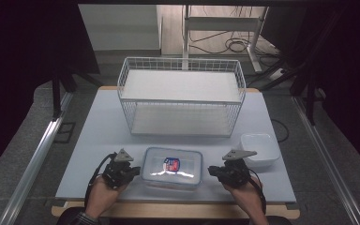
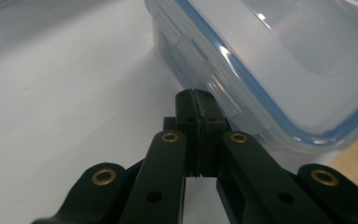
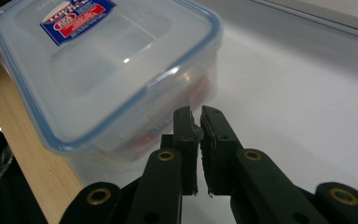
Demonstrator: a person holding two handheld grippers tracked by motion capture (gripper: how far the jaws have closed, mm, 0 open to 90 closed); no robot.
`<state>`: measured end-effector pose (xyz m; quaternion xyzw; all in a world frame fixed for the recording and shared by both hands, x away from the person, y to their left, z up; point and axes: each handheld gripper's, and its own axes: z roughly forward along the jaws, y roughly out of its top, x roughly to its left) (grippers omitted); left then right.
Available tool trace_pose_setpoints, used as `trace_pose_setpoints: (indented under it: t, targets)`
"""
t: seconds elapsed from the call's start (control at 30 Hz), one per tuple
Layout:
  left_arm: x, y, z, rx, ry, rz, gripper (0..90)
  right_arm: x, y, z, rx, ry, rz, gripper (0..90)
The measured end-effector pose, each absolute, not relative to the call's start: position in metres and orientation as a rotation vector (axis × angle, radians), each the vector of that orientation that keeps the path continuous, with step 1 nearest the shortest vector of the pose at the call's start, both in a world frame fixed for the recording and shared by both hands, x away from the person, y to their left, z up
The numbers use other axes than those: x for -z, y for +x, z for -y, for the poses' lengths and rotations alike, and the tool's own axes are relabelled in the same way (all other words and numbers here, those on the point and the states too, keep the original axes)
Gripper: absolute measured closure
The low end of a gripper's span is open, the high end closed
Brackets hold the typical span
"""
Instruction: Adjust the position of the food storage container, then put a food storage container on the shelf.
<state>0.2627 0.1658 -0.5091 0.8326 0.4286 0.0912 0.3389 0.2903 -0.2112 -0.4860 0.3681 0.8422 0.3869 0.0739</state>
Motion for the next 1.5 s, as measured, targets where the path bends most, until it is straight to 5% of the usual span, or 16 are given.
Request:
trace_pose_setpoints:
  t: [0.27, 0.53, 0.73, 1.13, 1.5]
  targets:
    - [0.509, 0.258, -0.158, -0.246, 2.189, -1.053, 87.9, 0.486, 0.291, 0.217, -1.142, 1.103, -2.512, 84.1]
    - [0.515, 0.266, -0.176, -0.334, 2.145, -1.074, 30.9, 0.484, 0.294, 0.224, -1.162, 1.138, -2.461, 61.2]
    - [0.515, 0.267, -0.182, -0.340, 2.127, -1.062, 16.0, 0.482, 0.296, 0.229, -1.183, 1.139, -2.435, 42.9]
    - [0.512, 0.270, -0.191, -0.302, 2.098, -1.028, 3.0, 0.476, 0.299, 0.232, -1.281, 1.112, -2.391, 16.0]
    - [0.494, 0.274, -0.182, -0.243, 2.035, -1.020, 2.5, 0.470, 0.298, 0.215, -1.324, 1.070, -2.488, 5.1]
